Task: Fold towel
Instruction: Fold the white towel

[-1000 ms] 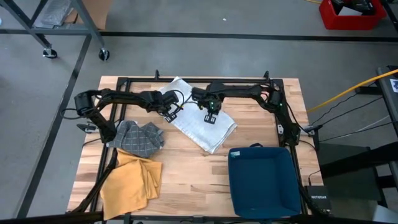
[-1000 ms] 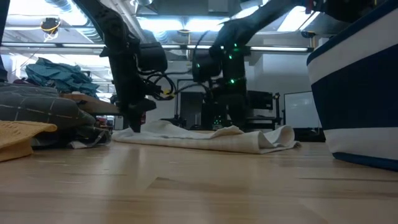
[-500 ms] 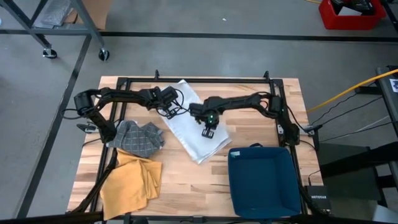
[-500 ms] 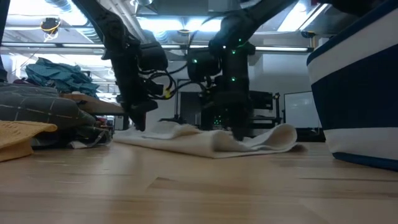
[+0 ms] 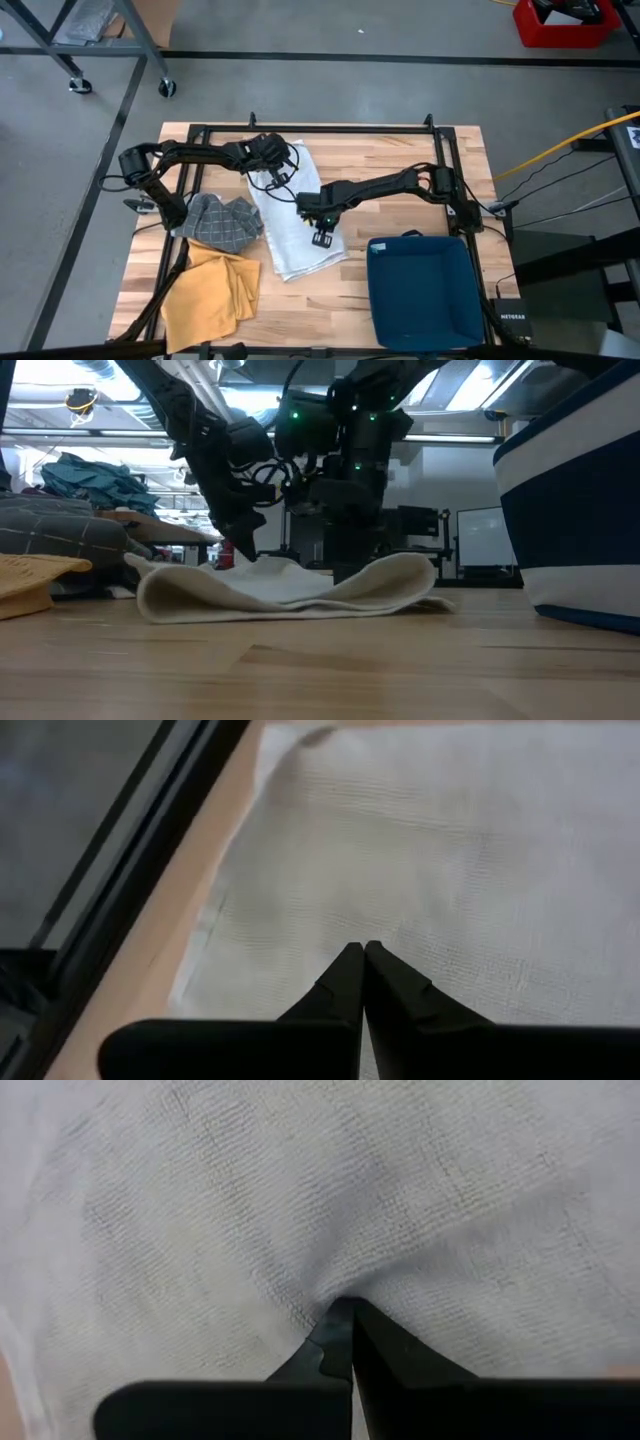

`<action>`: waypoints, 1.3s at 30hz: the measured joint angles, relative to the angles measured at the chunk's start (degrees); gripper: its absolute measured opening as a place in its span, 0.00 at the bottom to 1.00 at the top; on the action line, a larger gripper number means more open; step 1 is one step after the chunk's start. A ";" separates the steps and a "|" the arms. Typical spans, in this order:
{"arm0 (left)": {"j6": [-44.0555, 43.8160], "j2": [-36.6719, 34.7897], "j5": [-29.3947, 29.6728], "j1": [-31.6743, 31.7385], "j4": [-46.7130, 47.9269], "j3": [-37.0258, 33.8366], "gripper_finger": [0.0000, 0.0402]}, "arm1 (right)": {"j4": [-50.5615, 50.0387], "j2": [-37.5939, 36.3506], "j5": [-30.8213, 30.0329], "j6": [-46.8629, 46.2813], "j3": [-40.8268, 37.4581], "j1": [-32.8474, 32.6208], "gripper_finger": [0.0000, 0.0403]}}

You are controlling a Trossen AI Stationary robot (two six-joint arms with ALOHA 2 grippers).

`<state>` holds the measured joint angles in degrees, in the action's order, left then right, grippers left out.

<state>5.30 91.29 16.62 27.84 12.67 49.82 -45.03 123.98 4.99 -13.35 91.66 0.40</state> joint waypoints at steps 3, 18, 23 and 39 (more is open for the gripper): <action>-1.15 -1.03 0.02 0.02 -0.35 0.00 0.00 | -0.73 -2.32 -4.04 0.10 -0.08 -0.05 0.02; -5.16 -1.43 -15.37 -2.66 4.97 0.09 0.00 | -1.34 -5.37 -11.31 6.28 -0.37 4.61 0.02; -5.14 -1.43 -14.80 -4.96 12.74 0.07 0.00 | -1.48 -4.43 -7.99 7.63 -0.40 6.20 0.02; -3.79 6.56 -7.39 -4.15 1.33 0.11 0.00 | -3.22 -0.30 -3.91 3.09 -0.44 2.68 0.02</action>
<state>1.51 97.85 9.23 23.69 13.99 49.94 -48.25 123.68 1.09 -10.25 91.22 3.08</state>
